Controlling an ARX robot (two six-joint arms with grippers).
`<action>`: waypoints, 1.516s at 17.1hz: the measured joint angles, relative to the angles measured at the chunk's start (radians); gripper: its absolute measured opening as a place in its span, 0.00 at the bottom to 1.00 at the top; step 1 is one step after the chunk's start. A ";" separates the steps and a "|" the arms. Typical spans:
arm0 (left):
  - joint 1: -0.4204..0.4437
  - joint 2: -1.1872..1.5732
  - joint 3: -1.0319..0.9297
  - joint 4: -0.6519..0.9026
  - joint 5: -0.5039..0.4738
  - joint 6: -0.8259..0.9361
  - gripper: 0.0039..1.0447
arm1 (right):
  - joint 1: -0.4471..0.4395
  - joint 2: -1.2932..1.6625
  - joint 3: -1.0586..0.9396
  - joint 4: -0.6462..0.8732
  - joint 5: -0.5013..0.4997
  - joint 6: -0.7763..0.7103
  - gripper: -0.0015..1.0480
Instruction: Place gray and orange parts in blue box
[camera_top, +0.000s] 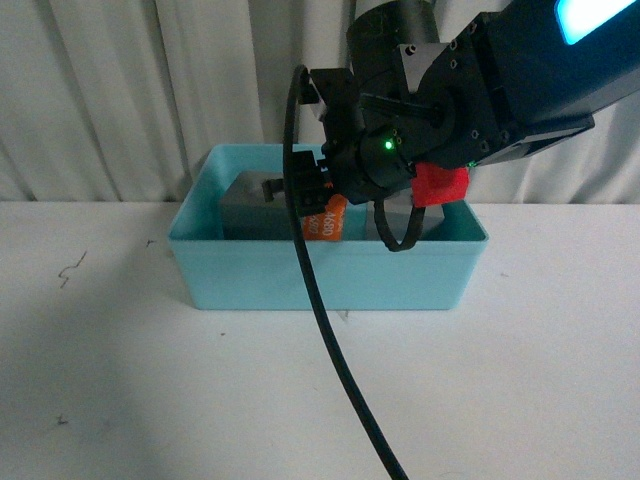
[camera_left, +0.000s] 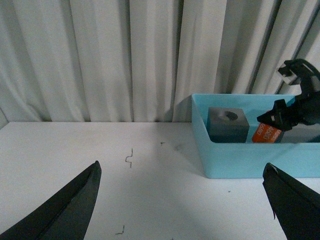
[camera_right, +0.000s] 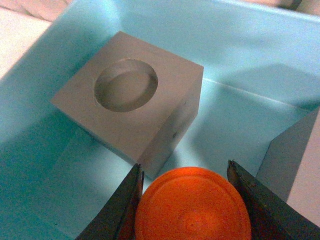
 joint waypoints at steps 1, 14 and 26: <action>0.000 0.000 0.000 0.000 0.000 0.000 0.94 | 0.000 0.002 0.003 -0.002 0.002 0.001 0.45; 0.000 0.000 0.000 0.000 0.000 0.000 0.94 | 0.008 0.085 0.086 -0.035 0.041 0.045 0.76; 0.000 0.000 0.000 0.000 0.000 0.000 0.94 | -0.179 -0.737 -0.619 0.254 0.146 0.085 0.94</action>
